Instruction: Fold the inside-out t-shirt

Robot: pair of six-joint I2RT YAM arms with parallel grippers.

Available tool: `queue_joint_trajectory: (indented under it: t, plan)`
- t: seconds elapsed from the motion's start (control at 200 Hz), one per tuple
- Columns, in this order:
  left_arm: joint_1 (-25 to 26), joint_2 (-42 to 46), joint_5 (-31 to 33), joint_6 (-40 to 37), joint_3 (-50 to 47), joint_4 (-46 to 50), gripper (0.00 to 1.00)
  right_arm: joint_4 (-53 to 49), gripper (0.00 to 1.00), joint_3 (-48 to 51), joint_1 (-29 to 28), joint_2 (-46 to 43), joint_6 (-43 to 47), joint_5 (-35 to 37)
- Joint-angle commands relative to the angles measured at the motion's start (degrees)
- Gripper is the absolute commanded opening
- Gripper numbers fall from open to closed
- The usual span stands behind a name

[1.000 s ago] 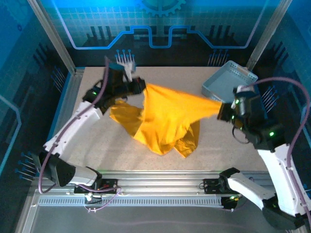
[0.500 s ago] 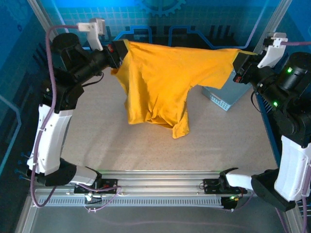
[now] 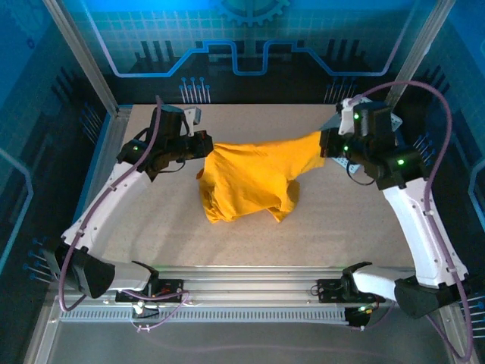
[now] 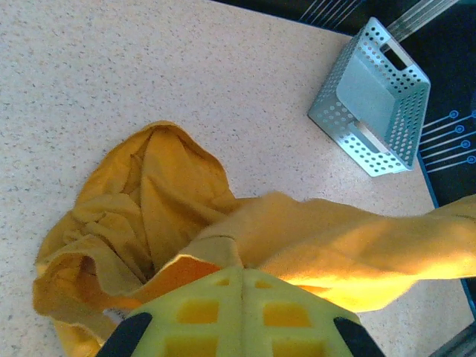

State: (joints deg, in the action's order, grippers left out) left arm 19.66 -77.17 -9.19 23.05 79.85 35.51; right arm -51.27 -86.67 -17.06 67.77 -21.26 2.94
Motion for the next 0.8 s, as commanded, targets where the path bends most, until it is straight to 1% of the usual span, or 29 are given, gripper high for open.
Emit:
queue_joint_trajectory:
  t: [0.0, 0.085, 0.225, 0.29, 0.38, 0.45, 0.51, 0.58, 0.6, 0.655, 0.72, 0.76, 0.795]
  plan:
    - [-0.42, -1.61, -4.96, 2.06, -0.50, -5.06, 0.00, 3.86, 0.00, 6.35, 0.37, -3.34, -2.77, 1.39]
    - [0.65, -4.01, -6.63, 2.37, 0.12, -5.40, 0.00, 4.02, 0.00, 11.54, 0.43, -4.84, -3.82, 2.74]
    - [4.66, -7.38, -5.86, 2.23, 0.12, -6.39, 0.00, 3.29, 0.00, 18.59, 0.48, -7.71, -6.06, 5.68]
    - [6.39, -9.26, -3.83, 1.92, 0.41, -5.94, 0.00, 2.79, 0.00, 21.71, 0.79, -8.80, -7.45, 7.06]
    - [5.97, -12.51, 0.70, 2.58, 1.62, -3.16, 0.00, 4.55, 0.00, 24.87, 0.97, -9.85, -7.40, 3.84]
    - [4.64, -14.54, 3.08, 2.90, 2.96, -0.58, 0.00, 6.22, 0.00, 24.76, 0.72, -10.10, -7.16, 1.21]
    - [4.50, -15.07, 6.23, 2.39, 3.79, 1.44, 0.08, 7.15, 0.00, 22.88, 0.47, -9.45, -6.88, -1.05]
    - [4.56, -13.78, 7.07, 1.44, 3.35, 1.55, 0.19, 8.59, 0.00, 19.88, -0.68, -7.69, -6.31, -3.93]
    - [4.53, -13.01, 7.35, 1.23, 2.83, 1.36, 0.23, 9.06, 0.00, 18.88, -1.45, -7.11, -6.05, -4.40]
    - [4.81, -10.36, 7.74, 0.16, 1.07, -0.26, 0.41, 9.77, 0.00, 15.95, -3.99, -5.07, -5.08, -4.52]
    - [5.81, -6.15, 7.16, -2.56, -2.30, -4.51, 0.54, 9.08, 0.00, 11.32, -7.58, -1.95, -3.20, -3.76]
    - [6.91, -2.93, 5.67, -4.51, -4.66, -8.31, 0.61, 8.32, 0.00, 8.45, -9.47, -0.12, -2.19, -3.65]
    - [7.93, -0.50, 2.91, -6.49, -6.63, -12.15, 0.71, 8.09, 0.00, 6.47, -10.97, 1.13, -1.48, -3.69]
